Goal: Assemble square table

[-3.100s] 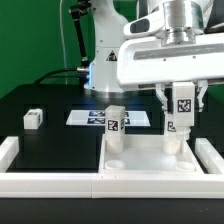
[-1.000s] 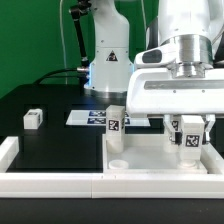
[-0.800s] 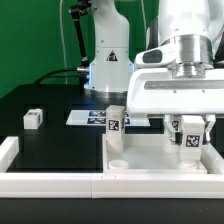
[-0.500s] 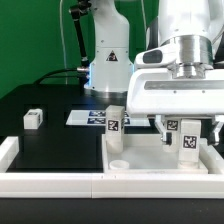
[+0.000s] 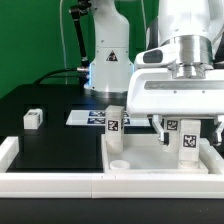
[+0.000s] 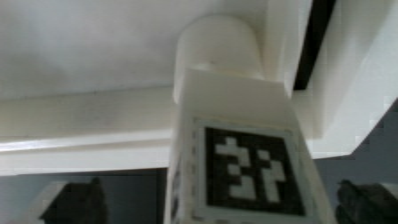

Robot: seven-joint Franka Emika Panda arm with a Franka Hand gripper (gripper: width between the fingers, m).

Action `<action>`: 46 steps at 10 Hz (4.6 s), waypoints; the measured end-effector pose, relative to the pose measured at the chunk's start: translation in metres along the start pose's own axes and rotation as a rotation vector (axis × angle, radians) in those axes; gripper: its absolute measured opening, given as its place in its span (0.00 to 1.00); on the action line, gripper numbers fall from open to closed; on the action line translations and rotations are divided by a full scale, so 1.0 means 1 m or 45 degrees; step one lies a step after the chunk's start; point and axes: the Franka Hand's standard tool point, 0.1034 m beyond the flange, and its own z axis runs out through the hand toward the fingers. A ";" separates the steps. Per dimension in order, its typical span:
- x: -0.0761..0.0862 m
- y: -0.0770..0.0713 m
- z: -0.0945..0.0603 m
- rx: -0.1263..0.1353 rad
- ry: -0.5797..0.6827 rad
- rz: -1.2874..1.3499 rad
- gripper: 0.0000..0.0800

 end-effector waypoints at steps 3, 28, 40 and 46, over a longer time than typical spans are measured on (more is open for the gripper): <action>0.000 0.000 0.000 0.000 0.000 -0.007 0.81; 0.010 -0.007 -0.008 -0.213 -0.725 1.087 0.36; 0.019 -0.021 -0.004 -0.119 -0.620 0.631 0.81; 0.019 -0.027 -0.007 -0.021 -0.587 0.224 0.49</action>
Offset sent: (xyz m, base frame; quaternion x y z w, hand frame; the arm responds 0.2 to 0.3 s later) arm 0.0000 0.0000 0.0000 0.0000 0.0000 0.0000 1.0000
